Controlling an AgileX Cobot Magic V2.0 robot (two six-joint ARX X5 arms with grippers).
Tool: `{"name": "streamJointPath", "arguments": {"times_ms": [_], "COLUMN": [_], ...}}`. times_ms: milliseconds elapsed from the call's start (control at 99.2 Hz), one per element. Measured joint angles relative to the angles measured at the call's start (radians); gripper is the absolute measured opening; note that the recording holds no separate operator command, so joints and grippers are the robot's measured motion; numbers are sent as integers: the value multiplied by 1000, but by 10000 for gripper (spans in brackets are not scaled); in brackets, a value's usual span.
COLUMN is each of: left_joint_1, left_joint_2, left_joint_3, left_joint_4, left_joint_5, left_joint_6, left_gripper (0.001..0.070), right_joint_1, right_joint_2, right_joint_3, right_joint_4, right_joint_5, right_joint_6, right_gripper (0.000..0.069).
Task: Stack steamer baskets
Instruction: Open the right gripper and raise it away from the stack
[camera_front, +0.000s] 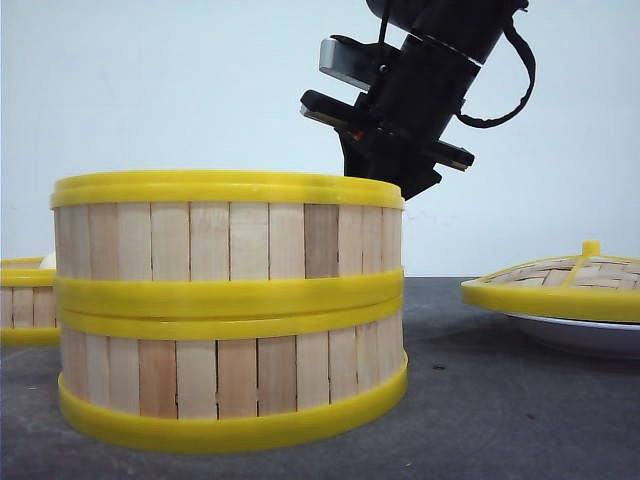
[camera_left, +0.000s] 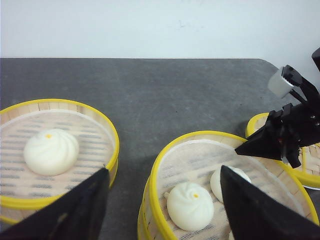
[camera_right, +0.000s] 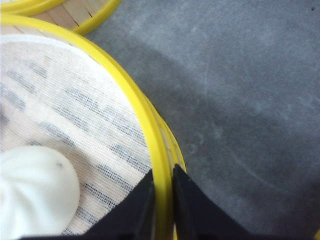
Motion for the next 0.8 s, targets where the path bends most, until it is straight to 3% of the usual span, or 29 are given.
{"name": "streamJointPath", "arguments": {"times_ms": [50,151,232,403,615,726,797], "left_joint_1": [0,0,0,0,0,0,0], "left_joint_2": [0,0,0,0,1,14,37], "left_joint_3": [0,0,0,0,0,0,0], "left_joint_4": [0,0,0,-4,-9,-7,3], "left_joint_5": [0,0,0,0,-3,-44,-98], "left_joint_6": [0,0,1,8,11,9,3], "left_gripper": [426,426,426,426,421,421,421], "right_joint_1": [0,0,-1,-8,-10,-10,-10], "right_joint_2": [1,5,2,-69,-293,-418,-492], "right_joint_3": [0,0,0,0,0,0,0], "right_joint_4": [2,5,13,32,33,-19,-53], "right_joint_5": [-3,-5,-5,-4,20,24,24], "right_joint_6": [2,5,4,3,-11,-27,-32], "right_gripper": [78,240,295,314,315,315,315]}}
